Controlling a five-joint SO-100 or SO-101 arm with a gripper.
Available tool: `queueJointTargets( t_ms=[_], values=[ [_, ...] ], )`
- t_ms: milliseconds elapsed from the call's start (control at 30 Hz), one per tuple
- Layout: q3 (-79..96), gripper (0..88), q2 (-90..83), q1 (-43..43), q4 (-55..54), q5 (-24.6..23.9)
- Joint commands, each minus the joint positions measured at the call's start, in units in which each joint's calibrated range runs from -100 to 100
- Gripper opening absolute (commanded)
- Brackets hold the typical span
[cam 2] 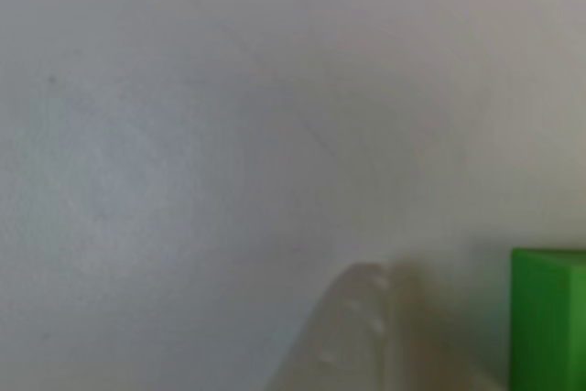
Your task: Pick up green cube and drop it in the blue box
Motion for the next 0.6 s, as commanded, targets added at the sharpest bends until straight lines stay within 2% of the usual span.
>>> queueJointTargets(
  t_ms=[0, 167, 567],
  values=[
    [-3.49, 30.9, -1.11, 0.31, -0.74, 0.15],
    [-3.49, 30.0, -1.19, 0.38, -0.66, 0.20],
    [-3.40, 17.8, -1.19, 1.83, -0.57, 0.24]
  ],
)
